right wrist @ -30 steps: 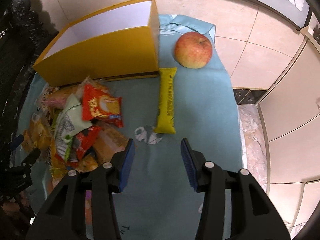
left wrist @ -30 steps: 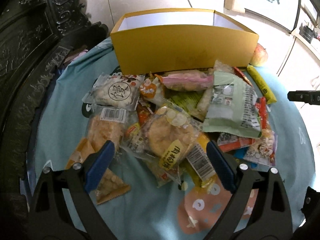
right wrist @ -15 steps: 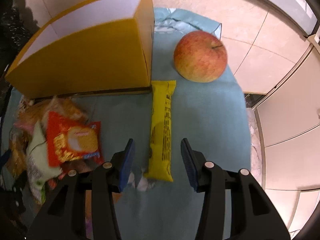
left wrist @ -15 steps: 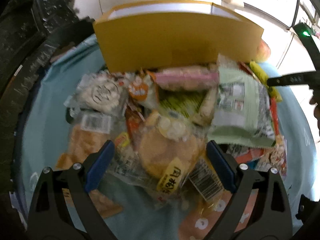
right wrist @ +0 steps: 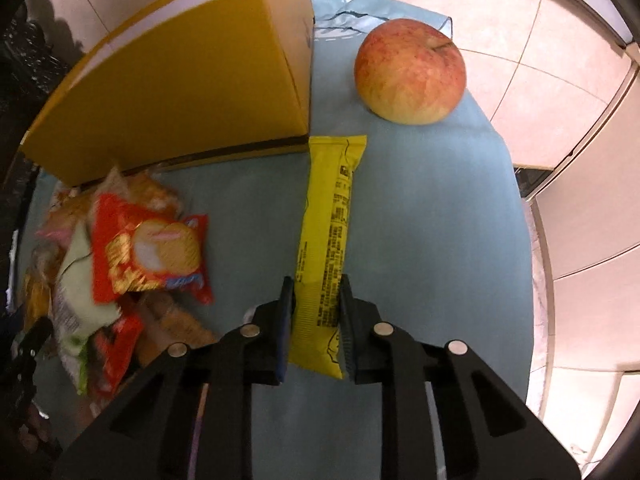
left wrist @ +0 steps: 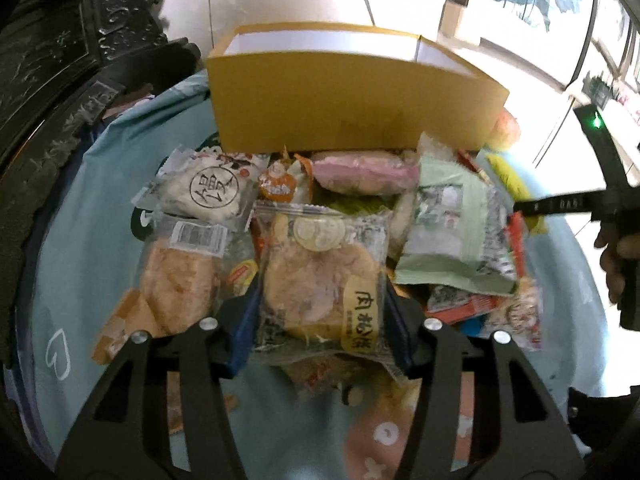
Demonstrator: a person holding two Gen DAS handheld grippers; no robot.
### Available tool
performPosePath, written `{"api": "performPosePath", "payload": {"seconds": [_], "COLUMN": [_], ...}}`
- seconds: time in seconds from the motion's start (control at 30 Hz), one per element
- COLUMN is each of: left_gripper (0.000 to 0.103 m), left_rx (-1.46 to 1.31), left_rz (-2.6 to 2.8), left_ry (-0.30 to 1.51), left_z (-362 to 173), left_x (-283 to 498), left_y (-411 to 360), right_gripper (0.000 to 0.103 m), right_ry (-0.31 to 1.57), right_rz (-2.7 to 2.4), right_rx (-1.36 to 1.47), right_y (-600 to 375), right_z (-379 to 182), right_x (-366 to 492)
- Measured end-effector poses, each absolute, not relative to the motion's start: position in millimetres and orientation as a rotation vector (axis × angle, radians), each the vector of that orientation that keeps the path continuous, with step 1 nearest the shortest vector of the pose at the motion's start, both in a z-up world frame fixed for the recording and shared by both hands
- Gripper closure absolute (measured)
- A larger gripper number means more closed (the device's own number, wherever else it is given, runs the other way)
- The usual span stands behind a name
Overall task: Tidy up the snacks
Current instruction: 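Carry yellow bar into box with right gripper while left drops pastry packet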
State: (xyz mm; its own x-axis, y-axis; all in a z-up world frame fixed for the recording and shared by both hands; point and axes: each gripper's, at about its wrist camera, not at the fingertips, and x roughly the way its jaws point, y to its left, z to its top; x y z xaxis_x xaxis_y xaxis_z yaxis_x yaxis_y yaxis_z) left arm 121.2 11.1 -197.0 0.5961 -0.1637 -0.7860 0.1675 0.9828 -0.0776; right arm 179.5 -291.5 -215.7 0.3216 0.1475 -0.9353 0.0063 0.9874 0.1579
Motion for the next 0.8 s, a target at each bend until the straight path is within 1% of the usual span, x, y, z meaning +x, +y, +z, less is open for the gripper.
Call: {"api": "performPosePath", "payload": {"seconds": [0.37,0.67,0.8], "left_gripper": [0.048,0.047,0.047], "left_rx": [-0.004,-0.015,-0.007], "left_rz": [-0.211,-0.238,-0.238], "left_ry": [0.831,0.73,0.692], "left_z": [-158.9,-108.9,-86.9], "left_x": [95.2,72.5,75.0], "left_y": [15.4,18.1,16.1], "right_gripper": [0.082,0.082,0.082], "right_ry": [1.172,1.052,1.003], "right_rz": [0.181,0.258,0.286], "right_rx": [0.138,0.153,0.146], "right_y": [-271.0,-252.4,-246.8], "right_z": [-169.1,-104.0,-78.7], "right_x": [135.9,108.8,111.4]}}
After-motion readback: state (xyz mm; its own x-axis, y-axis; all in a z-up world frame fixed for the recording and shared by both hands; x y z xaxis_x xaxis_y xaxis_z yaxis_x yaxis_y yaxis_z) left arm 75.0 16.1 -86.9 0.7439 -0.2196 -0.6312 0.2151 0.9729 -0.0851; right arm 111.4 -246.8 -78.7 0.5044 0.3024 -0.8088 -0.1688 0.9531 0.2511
